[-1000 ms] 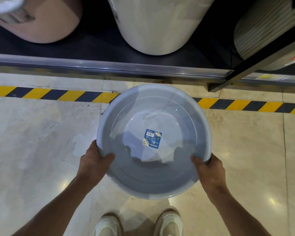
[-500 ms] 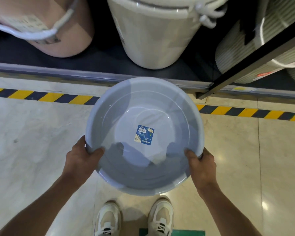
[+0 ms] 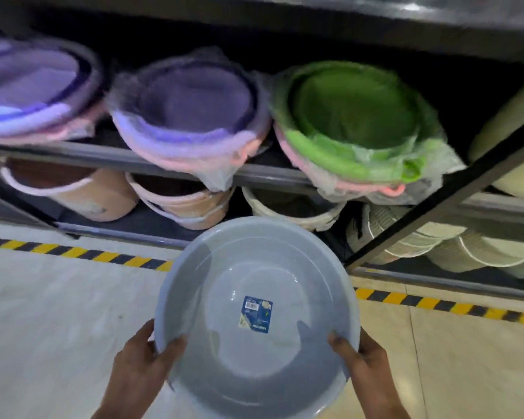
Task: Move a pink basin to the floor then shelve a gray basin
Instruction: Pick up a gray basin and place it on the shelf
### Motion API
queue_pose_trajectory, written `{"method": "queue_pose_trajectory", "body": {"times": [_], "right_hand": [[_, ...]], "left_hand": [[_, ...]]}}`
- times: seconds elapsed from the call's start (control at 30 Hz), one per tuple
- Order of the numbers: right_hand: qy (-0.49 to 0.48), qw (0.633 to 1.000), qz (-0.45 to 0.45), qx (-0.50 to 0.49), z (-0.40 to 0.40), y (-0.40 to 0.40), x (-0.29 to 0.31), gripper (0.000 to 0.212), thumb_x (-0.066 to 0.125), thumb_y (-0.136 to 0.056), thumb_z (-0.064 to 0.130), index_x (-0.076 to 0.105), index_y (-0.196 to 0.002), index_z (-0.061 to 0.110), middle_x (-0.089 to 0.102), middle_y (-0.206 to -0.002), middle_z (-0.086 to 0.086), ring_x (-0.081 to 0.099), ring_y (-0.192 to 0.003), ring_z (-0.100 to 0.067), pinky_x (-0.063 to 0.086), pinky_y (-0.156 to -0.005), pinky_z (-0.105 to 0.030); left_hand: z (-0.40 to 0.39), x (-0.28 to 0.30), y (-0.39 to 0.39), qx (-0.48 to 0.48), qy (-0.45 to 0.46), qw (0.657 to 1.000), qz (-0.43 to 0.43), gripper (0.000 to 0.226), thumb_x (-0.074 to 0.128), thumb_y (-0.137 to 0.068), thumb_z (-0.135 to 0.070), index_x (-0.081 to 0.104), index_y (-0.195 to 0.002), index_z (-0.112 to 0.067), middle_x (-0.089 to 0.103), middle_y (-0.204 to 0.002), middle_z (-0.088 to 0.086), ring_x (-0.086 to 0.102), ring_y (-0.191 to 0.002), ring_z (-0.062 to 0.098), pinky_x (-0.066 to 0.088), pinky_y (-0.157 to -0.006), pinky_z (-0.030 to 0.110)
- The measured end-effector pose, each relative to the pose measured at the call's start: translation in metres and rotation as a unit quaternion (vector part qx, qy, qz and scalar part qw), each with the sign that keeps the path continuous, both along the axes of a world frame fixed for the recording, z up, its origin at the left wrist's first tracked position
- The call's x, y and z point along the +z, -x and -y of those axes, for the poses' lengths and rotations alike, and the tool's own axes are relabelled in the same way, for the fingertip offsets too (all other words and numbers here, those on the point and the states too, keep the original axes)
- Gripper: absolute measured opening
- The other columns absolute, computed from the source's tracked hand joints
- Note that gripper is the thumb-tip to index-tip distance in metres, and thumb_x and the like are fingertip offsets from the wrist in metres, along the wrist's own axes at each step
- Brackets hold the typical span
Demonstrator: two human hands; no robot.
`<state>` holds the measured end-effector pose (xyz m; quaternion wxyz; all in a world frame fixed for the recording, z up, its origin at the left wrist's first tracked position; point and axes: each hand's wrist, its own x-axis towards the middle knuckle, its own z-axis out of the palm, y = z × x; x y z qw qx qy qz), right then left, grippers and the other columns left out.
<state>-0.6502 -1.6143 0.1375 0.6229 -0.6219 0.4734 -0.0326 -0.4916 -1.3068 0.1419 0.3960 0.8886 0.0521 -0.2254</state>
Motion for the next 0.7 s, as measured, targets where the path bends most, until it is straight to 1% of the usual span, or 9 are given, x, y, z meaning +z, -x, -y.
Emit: {"method": "queue_pose_trajectory", "body": {"times": [0.07,0.13,0.2,0.27,0.4,0.5,0.57,0.67,0.7], "right_hand": [[-0.002,1.0,0.02,0.015,-0.009,-0.004,0.048,0.022,0.077,-0.082,0.01,0.077,-0.101,0.021,0.08,-0.088,0.002,0.075,-0.083,-0.02,0.056,-0.066,-0.034],[-0.011,0.998,0.047,0.026,-0.022,-0.01,0.102,0.023,0.073,-0.083,0.007,0.076,-0.102,0.02,0.08,-0.089,0.001,0.075,-0.081,-0.019,0.055,-0.064,-0.031],[-0.008,0.997,0.065,0.034,-0.04,-0.013,0.151,0.024,0.07,-0.084,0.007,0.075,-0.103,0.02,0.079,-0.092,0.0,0.074,-0.084,-0.022,0.056,-0.069,-0.036],[-0.004,0.995,0.088,0.05,-0.057,-0.018,0.198,0.022,0.069,-0.084,0.01,0.074,-0.103,0.02,0.079,-0.093,0.0,0.074,-0.086,-0.023,0.057,-0.072,-0.038],[0.001,0.99,0.11,0.091,-0.073,-0.037,0.274,0.021,0.069,-0.084,0.01,0.074,-0.102,0.02,0.079,-0.092,0.0,0.074,-0.086,-0.023,0.056,-0.069,-0.035],[0.006,0.984,0.136,0.119,-0.085,-0.052,0.319,0.019,0.068,-0.085,0.012,0.074,-0.103,0.018,0.079,-0.094,-0.003,0.074,-0.085,-0.024,0.06,-0.072,-0.042],[0.012,0.978,0.155,0.137,-0.095,-0.06,0.347,0.02,0.068,-0.086,0.015,0.073,-0.105,0.017,0.079,-0.094,-0.004,0.075,-0.085,-0.024,0.061,-0.073,-0.041],[0.001,0.968,0.187,0.166,-0.112,-0.076,0.384,0.021,0.067,-0.088,0.014,0.072,-0.108,0.016,0.079,-0.097,-0.003,0.074,-0.087,-0.025,0.061,-0.078,-0.044],[0.003,0.965,0.196,0.173,-0.117,-0.082,0.392,0.021,0.067,-0.088,0.013,0.072,-0.108,0.015,0.079,-0.097,-0.004,0.074,-0.087,-0.024,0.06,-0.078,-0.045]], "left_hand": [[-0.015,0.055,0.001,-0.001,0.021,1.0,0.011,0.029,0.065,-0.063,-0.049,0.058,-0.091,-0.051,0.074,-0.06,-0.017,0.066,-0.054,-0.006,0.045,-0.056,0.022],[-0.028,0.11,0.004,0.025,0.031,0.999,0.024,0.023,0.064,-0.064,-0.048,0.064,-0.087,-0.048,0.074,-0.06,-0.014,0.067,-0.055,-0.003,0.046,-0.055,0.027],[-0.044,0.16,0.01,0.055,0.039,0.997,0.035,0.02,0.063,-0.064,-0.046,0.068,-0.084,-0.044,0.075,-0.061,-0.013,0.069,-0.056,0.004,0.049,-0.058,0.032],[-0.059,0.204,0.017,0.085,0.054,0.994,0.046,0.024,0.063,-0.065,-0.044,0.069,-0.088,-0.042,0.075,-0.063,-0.014,0.071,-0.06,0.009,0.051,-0.061,0.034],[-0.085,0.275,0.024,0.125,0.083,0.986,0.077,0.033,0.064,-0.065,-0.043,0.069,-0.098,-0.036,0.075,-0.063,-0.018,0.07,-0.053,0.003,0.051,-0.059,0.031],[-0.099,0.319,0.028,0.155,0.102,0.977,0.102,0.026,0.064,-0.065,-0.043,0.066,-0.091,-0.041,0.075,-0.061,-0.017,0.071,-0.049,0.008,0.054,-0.06,0.035],[-0.109,0.347,0.032,0.179,0.116,0.97,0.118,0.025,0.064,-0.063,-0.04,0.066,-0.089,-0.04,0.075,-0.061,-0.015,0.071,-0.048,0.011,0.055,-0.057,0.032],[-0.128,0.382,0.029,0.21,0.132,0.958,0.146,0.028,0.064,-0.063,-0.039,0.069,-0.09,-0.035,0.075,-0.061,-0.01,0.072,-0.049,0.014,0.052,-0.046,0.02],[-0.134,0.39,0.027,0.216,0.134,0.954,0.156,0.027,0.065,-0.062,-0.039,0.07,-0.088,-0.034,0.075,-0.061,-0.009,0.072,-0.049,0.014,0.052,-0.044,0.019]]}}
